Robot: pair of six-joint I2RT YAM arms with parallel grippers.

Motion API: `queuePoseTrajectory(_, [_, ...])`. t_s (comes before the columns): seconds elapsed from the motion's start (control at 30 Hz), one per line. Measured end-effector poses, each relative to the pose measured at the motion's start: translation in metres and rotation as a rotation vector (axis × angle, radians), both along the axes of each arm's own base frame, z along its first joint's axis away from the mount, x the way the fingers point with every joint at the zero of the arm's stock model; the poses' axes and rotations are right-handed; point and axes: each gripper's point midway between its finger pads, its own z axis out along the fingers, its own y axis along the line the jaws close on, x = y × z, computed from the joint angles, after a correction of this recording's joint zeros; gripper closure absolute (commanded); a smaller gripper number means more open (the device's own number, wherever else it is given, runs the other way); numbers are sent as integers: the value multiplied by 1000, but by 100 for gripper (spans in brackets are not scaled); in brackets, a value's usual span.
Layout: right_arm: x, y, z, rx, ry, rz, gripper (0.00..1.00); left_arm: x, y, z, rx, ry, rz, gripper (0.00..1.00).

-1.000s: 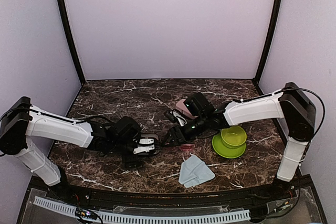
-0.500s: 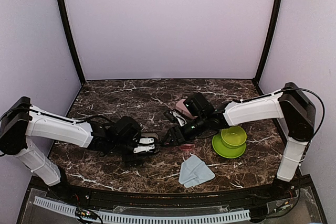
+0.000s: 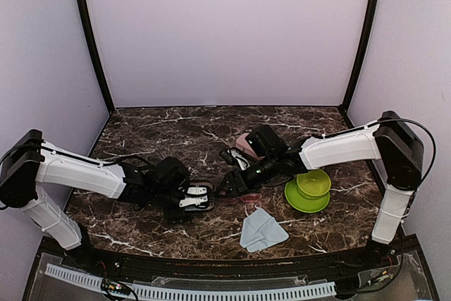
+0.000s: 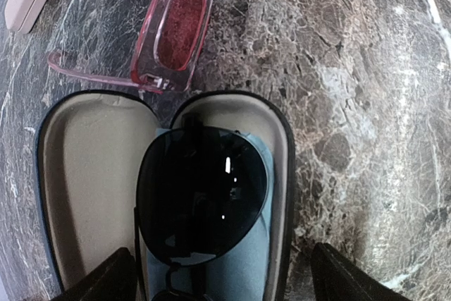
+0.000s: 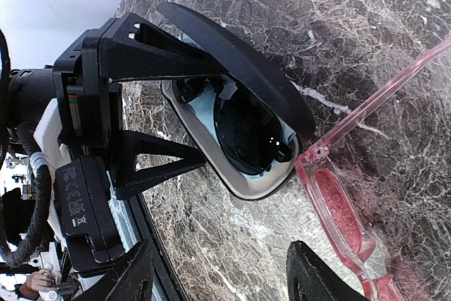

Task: Organize the sunglasses
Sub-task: Adjust the sunglasses in the sunglasses case.

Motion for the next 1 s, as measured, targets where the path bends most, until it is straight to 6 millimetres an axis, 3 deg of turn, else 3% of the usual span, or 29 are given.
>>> queuePoseTrajectory(0.43, [0, 0, 0, -1, 0, 0, 35, -9, -2, -6, -18, 64, 4, 17])
queuePoseTrajectory(1.0, [-1, -1, -2, -7, 3, 1, 35, -4, -5, -1, -39, 42, 35, 6])
